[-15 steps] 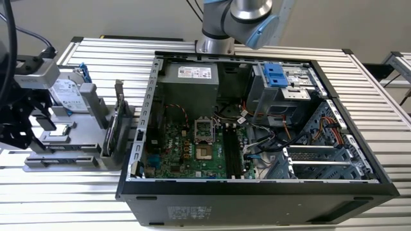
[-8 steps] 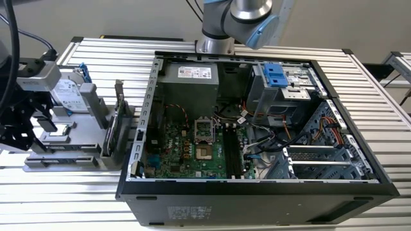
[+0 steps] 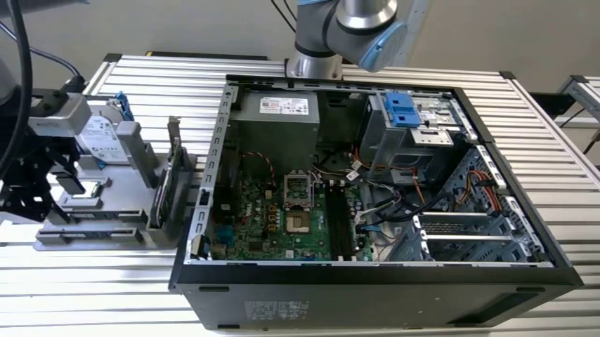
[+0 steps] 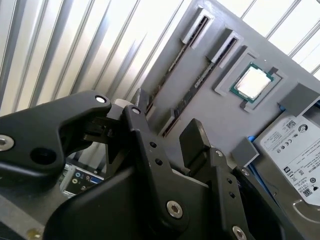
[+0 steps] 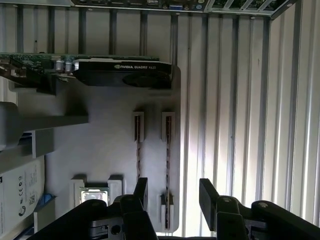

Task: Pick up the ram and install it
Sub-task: 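Pick up the ram and move it above insertion slot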

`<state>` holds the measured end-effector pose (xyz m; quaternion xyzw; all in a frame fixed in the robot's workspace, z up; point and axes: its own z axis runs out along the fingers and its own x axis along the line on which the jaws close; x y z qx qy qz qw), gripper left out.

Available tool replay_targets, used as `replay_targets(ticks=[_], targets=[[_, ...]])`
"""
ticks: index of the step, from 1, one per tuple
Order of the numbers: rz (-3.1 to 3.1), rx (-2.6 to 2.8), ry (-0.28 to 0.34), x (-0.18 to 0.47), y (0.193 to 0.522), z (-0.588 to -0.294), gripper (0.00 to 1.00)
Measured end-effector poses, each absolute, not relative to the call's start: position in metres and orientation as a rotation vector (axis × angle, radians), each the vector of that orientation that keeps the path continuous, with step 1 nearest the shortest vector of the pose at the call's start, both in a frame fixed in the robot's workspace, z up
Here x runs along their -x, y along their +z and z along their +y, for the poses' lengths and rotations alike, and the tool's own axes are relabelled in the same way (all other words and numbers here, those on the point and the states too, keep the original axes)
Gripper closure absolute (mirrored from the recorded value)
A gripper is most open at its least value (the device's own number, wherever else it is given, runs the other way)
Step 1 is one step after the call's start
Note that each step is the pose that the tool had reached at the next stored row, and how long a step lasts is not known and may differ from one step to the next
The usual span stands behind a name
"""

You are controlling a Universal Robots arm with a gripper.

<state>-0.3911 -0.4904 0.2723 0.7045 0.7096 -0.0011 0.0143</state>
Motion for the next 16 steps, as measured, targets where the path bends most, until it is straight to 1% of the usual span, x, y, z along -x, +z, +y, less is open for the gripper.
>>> replay_targets(ticks=[16], targets=[[2.209,-2.193,-0.004,0.3910,0.2660,-0.4905,0.00]])
